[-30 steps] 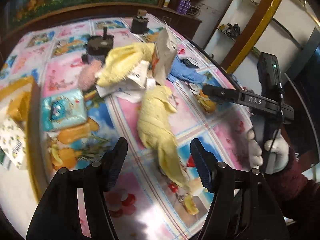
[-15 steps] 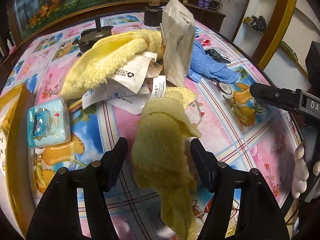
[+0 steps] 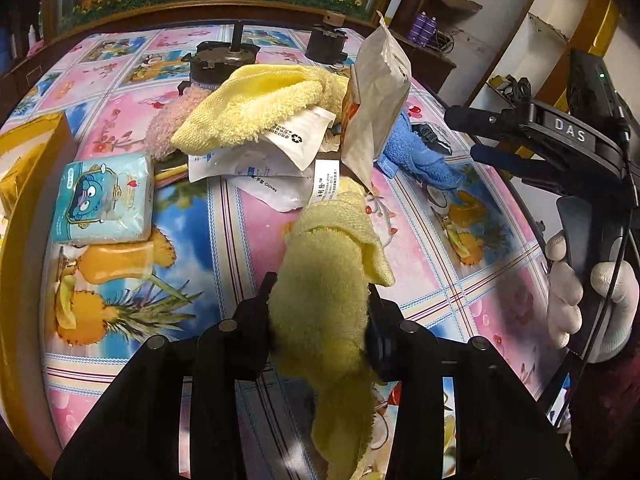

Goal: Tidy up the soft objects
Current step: 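Grasp the yellow towel with the left gripper while the right grasps the white paper bag, then carry the yellow towel and white paper bag into the tray and release both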

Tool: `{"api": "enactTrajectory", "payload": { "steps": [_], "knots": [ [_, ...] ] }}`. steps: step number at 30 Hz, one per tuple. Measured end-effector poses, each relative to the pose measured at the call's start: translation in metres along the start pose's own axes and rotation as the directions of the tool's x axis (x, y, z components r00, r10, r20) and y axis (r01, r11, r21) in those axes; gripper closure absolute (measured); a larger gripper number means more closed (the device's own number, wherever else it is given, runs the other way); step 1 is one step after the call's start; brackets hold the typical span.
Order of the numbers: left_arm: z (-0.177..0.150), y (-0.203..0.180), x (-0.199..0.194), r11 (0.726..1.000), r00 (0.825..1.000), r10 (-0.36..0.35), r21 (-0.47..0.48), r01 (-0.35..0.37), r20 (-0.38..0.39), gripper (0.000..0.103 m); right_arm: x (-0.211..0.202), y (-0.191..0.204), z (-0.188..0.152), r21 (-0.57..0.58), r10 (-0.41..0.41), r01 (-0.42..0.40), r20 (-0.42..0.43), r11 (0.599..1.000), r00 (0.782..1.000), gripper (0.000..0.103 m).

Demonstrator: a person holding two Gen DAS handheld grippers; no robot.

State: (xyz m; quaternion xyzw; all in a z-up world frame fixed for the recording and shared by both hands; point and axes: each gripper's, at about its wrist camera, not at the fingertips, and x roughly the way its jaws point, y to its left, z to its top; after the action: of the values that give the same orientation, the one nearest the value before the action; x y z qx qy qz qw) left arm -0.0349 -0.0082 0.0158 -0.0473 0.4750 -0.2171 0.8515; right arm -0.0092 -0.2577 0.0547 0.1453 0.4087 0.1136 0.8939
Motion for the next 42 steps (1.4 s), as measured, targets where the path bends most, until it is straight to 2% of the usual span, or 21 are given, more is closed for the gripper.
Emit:
{"api": "enactTrajectory", "payload": {
  "steps": [3, 7, 9, 12, 14, 19, 23, 28, 34, 38, 42],
  "knots": [
    [0.000, 0.003, 0.002, 1.000, 1.000, -0.015, -0.027, 0.015, 0.012, 0.064, 0.003, 0.038, -0.003, -0.165, 0.012, -0.014, -0.015, 0.986, 1.000, 0.023],
    [-0.001, 0.001, 0.002, 1.000, 1.000, -0.010, -0.029, 0.011, 0.029, 0.061, 0.024, 0.082, -0.012, -0.347, -0.041, 0.029, -0.028, 0.937, 0.999, 0.023],
    [0.001, -0.003, 0.005, 1.000, 0.999, -0.003, -0.026, 0.004, 0.042, 0.061, 0.033, 0.095, -0.010, -0.390, -0.053, 0.044, -0.014, 0.920, 0.998, 0.023],
    [0.001, -0.007, 0.007, 1.000, 0.998, 0.009, -0.019, -0.007, 0.060, 0.061, 0.044, 0.107, -0.007, -0.438, -0.011, 0.009, -0.001, 0.899, 1.000, 0.023],
    [0.001, -0.005, 0.007, 0.999, 0.998, 0.000, -0.032, 0.002, 0.066, 0.061, 0.059, 0.113, -0.007, -0.468, 0.019, -0.047, -0.063, 0.883, 0.998, 0.023],
    [-0.004, 0.007, 0.000, 0.994, 0.997, -0.053, -0.091, 0.058, 0.051, 0.065, 0.084, 0.131, -0.020, -0.565, -0.062, -0.020, -0.126, 0.825, 0.990, 0.024],
    [-0.011, 0.013, -0.007, 0.991, 0.996, -0.063, -0.117, 0.069, 0.055, 0.065, 0.075, 0.135, -0.020, -0.524, -0.050, -0.034, -0.145, 0.851, 0.988, 0.053],
    [-0.017, 0.015, -0.017, 0.987, 0.994, -0.089, -0.130, 0.096, 0.064, 0.065, 0.059, 0.124, -0.025, -0.510, -0.063, -0.001, -0.108, 0.860, 0.992, 0.050],
    [-0.021, 0.014, -0.024, 0.985, 0.993, -0.102, -0.136, 0.110, 0.065, 0.065, 0.069, 0.103, -0.027, -0.437, -0.068, -0.002, -0.143, 0.899, 0.987, 0.050],
    [-0.032, 0.018, -0.038, 0.979, 0.990, -0.124, -0.156, 0.134, 0.074, 0.065, 0.068, 0.094, -0.033, -0.368, -0.024, -0.049, -0.190, 0.928, 0.982, 0.062],
    [-0.044, 0.037, -0.070, 0.955, 0.979, -0.173, -0.222, 0.194, 0.111, 0.065, 0.048, 0.087, -0.039, -0.316, 0.025, -0.082, -0.183, 0.945, 0.983, 0.063]
  ]
}}
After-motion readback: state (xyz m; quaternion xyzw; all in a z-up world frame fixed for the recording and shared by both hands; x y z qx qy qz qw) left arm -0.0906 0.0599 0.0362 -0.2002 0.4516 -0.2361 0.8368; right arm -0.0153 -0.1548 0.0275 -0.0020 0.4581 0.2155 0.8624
